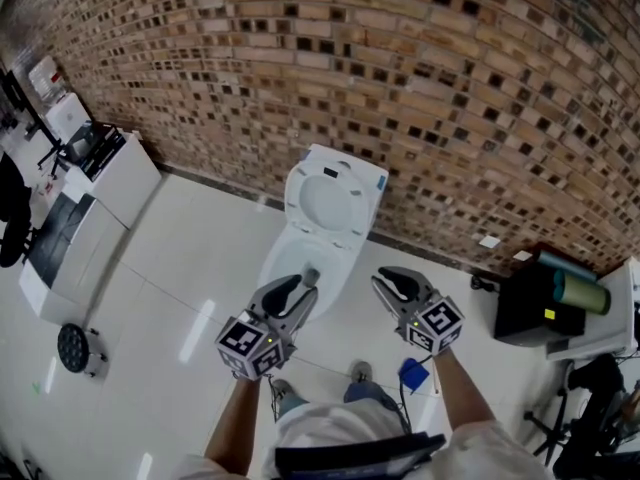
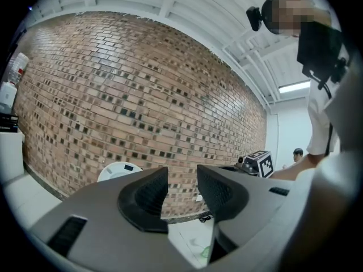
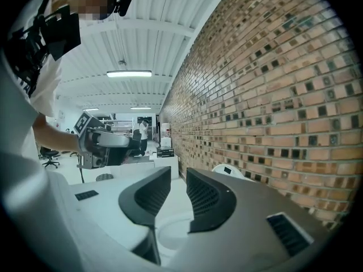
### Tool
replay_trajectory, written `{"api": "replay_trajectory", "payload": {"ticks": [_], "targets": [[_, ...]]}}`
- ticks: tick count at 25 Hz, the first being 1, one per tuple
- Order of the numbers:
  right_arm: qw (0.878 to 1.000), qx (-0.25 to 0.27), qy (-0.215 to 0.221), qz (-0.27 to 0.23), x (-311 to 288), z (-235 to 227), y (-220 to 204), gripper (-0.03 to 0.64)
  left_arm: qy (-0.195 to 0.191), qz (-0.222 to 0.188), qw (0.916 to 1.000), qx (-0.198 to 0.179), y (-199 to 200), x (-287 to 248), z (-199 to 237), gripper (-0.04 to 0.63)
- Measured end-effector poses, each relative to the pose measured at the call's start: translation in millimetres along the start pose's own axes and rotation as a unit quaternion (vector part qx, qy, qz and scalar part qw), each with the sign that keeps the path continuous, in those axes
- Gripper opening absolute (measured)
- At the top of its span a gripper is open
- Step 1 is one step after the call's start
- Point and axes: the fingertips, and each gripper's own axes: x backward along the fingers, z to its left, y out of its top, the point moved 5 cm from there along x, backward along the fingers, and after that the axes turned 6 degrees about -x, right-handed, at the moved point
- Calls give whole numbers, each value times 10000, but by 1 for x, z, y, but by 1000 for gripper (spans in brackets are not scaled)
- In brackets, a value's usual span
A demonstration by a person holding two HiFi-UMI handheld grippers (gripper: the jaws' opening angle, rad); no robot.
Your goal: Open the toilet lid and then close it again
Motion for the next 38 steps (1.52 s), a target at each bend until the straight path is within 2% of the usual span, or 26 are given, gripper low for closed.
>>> {"api": "replay_trajectory", "payload": {"ticks": [7, 16, 21, 26, 31, 34, 38], "targets": [[9997, -4, 155, 197, -4, -44, -7, 89, 92, 37, 9999, 63, 0, -31, 1, 160], [9974, 143, 487, 508, 3, -136, -14, 89, 551, 94, 9982, 219, -14, -85, -12, 160], [9970, 115, 494, 580, 15, -163, -21, 89, 696, 97, 9972, 245, -14, -107, -23, 160], [9971, -7, 478, 589, 13, -164, -20, 90, 633, 249, 9975, 204, -13, -107, -25, 160], [9983, -6, 386, 445, -4, -151, -7, 89, 449, 237, 9987, 107, -4, -96, -11, 160], [9986, -60, 294, 431, -19, -128, -7, 90, 275, 193, 9994, -23, -1, -79, 8, 160], [9991, -176, 16, 397, -44, -87, -15, 89, -8, 221, 9998, 28, -5, -45, 53, 160]]}}
